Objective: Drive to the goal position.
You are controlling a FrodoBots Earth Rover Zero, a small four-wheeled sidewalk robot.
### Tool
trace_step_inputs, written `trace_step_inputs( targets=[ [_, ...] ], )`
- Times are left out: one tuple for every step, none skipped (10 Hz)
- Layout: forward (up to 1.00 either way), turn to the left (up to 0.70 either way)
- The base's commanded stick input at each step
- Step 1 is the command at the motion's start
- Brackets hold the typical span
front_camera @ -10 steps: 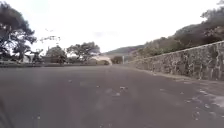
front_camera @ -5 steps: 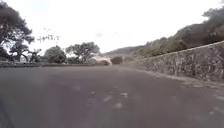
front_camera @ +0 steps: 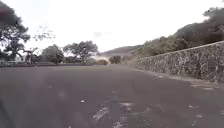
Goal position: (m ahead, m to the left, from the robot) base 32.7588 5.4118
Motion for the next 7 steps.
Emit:
trace_step_inputs(
  targets=[
    [1.0, 0.0],
    [1.0, 0.0],
    [1.0, 0.0],
    [1.0, 0.0],
    [1.0, 0.0],
    [1.0, 0.0],
    [1.0, 0.0]
  ],
)
